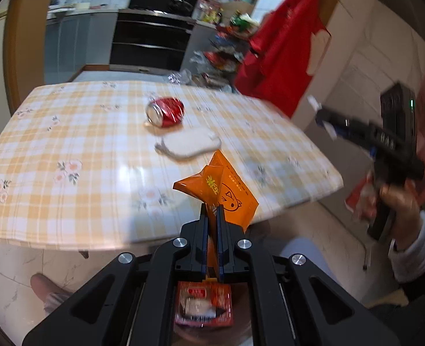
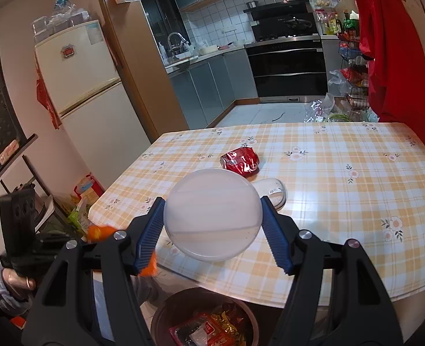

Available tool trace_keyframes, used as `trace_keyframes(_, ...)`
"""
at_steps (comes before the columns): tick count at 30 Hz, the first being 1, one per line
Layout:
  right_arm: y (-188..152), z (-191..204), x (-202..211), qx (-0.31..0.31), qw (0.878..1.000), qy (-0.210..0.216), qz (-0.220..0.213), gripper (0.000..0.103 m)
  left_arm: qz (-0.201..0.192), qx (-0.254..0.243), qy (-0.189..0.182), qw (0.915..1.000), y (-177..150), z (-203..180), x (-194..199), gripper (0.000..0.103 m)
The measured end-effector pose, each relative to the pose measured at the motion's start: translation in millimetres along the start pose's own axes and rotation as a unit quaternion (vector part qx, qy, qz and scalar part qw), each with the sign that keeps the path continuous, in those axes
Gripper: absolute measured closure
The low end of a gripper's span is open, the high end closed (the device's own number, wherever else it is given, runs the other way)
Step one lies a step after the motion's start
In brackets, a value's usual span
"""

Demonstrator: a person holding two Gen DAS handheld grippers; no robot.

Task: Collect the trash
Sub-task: 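Carry the pink lid and orange packet over the bin and open both grippers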

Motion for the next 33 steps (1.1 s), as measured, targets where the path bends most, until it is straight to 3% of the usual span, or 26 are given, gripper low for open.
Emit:
trace_keyframes(10, -14.6, 9.6, 21.6, 0.006, 1.0, 0.003, -0.003, 0.037, 0.059, -0.005, -0.028, 0.9979, -43.8, -23.0, -24.4, 0.096)
trace_keyframes(11, -15.4, 9.9, 23.9, 0.008, 1.0, 0.003, -0.004, 0.037, 0.059, -0.002, -0.034, 0.9977, -45.1, -25.3, -26.1, 0.092)
trace_keyframes(13, -17.3, 10.5, 26.0, 0.009, 1.0, 0.003, -0.003, 0.037, 0.05, 0.004, -0.043, 0.9978, -45.7, -28.4, -27.4, 0.059)
trace_keyframes(17, -22.7, 10.5, 28.4, 0.009, 1.0, 0.004, 0.001, 0.037, 0.022, 0.013, -0.04, 0.9989, -42.0, -32.2, -22.7, 0.045)
trace_keyframes(22, -37.2, 12.7, 22.4, 0.021, 1.0, 0.003, 0.02, 0.037, -0.05, 0.01, 0.028, 0.9983, -27.7, -22.9, 6.3, 0.014)
trace_keyframes(28, -59.6, 19.9, 8.0, 0.033, 0.998, 0.007, 0.053, 0.036, -0.093, 0.0, 0.137, 0.9862, -15.8, 0.0, 35.0, 0.006)
trace_keyframes(33, -73.8, 35.2, -1.2, 0.057, 0.996, 0.013, 0.075, 0.036, -0.108, 0.016, 0.166, 0.98, -14.3, 16.1, 48.4, 0.006)
Point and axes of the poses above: each gripper's, at about its wrist camera, not at the fingertips, and x roughly against the way its jaws point, z to its left, y to its top, the point moved 6 cm from there along -x, roughly the way its jaws point, and after that the axes turned 14 degrees about -y, right-handed, at the moved point
